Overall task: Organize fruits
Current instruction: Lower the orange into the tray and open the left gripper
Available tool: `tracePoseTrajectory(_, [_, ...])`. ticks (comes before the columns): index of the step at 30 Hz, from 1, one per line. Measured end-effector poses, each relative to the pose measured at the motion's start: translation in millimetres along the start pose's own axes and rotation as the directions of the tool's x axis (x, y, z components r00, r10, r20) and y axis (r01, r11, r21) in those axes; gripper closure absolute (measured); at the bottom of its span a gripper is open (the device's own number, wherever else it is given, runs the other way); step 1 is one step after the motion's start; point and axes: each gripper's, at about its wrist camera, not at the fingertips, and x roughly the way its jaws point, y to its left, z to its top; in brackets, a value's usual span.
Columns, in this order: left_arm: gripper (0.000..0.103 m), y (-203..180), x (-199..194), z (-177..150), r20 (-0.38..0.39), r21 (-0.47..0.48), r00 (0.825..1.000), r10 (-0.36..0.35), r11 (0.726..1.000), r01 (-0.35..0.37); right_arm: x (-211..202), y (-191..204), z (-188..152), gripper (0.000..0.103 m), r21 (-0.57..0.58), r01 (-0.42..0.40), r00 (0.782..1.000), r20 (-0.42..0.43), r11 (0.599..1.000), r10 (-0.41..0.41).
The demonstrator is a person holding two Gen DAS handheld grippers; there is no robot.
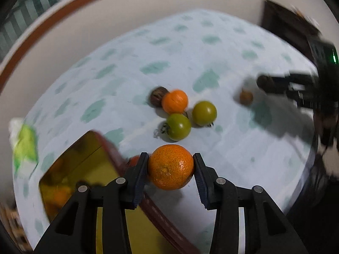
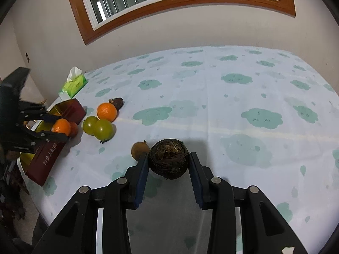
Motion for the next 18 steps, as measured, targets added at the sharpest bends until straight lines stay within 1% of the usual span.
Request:
tracePoseTrajectory(2, [0.06, -2, -15, -6, 0.033, -0.097, 0.999, 0.034, 0.995, -0.031, -5, 4, 1, 0.068, -0.004, -0.003, 1.0, 0.011, 1.0, 0.003])
tracePoseTrajectory(3, [0.06, -1, -24, -10, 0.044, -0.161, 0.998, 0.054, 0.986, -0.046, -7, 6, 1, 0.068, -0.008, -0.005, 1.0, 0.015, 1.0, 0.005])
tracePoseTrajectory(5, [0.06, -1, -35, -17, 0.058, -0.226, 0.993, 0.106, 0.97, -0.091, -11, 13, 0, 0.068, -0.02, -0.01, 1.0, 0.022, 1.0, 0.01])
tracePoseTrajectory(6, [0.06, 1, -42, -22, 0.068, -0.27, 0.987, 0.145, 0.955, -0.122, -13, 17, 0, 0.068, -0.027, -0.013, 1.0, 0.024, 1.0, 0.013])
tracePoseTrajectory(8, [0.06, 4, -51, -30, 0.078, -0.318, 0.977, 0.197, 0.934, -0.163, -18, 24, -2, 0.068, -0.037, -0.02, 0.999, 0.028, 0.999, 0.021])
tracePoseTrajectory(10, [0.06, 8, -59, -41, 0.069, -0.365, 0.967, 0.245, 0.908, -0.205, -23, 32, -3, 0.068, -0.049, -0.028, 0.999, 0.032, 0.998, 0.03])
tracePoseTrajectory(12, [0.06, 15, -65, -51, 0.057, -0.408, 0.959, 0.277, 0.883, -0.23, -28, 41, -3, 0.068, -0.065, -0.036, 0.999, 0.038, 0.997, 0.038])
tracePoseTrajectory(13, [0.06, 17, -66, -55, 0.053, -0.42, 0.958, 0.281, 0.877, -0.234, -31, 45, -3, 0.068, -0.073, -0.041, 0.998, 0.04, 0.997, 0.044])
tracePoseTrajectory(15, [0.06, 23, -69, -65, 0.035, -0.449, 0.95, 0.312, 0.854, -0.263, -36, 55, -4, 0.068, -0.09, -0.05, 0.997, 0.046, 0.995, 0.054])
tracePoseTrajectory(17, [0.06, 26, -70, -71, 0.026, -0.453, 0.943, 0.331, 0.845, -0.284, -42, 65, -3, 0.068, -0.107, -0.059, 0.996, 0.054, 0.993, 0.065])
tracePoseTrajectory(18, [0.06, 28, -71, -76, 0.021, -0.462, 0.938, 0.347, 0.835, -0.299, -45, 69, -3, 0.068, -0.113, -0.064, 0.996, 0.057, 0.992, 0.071])
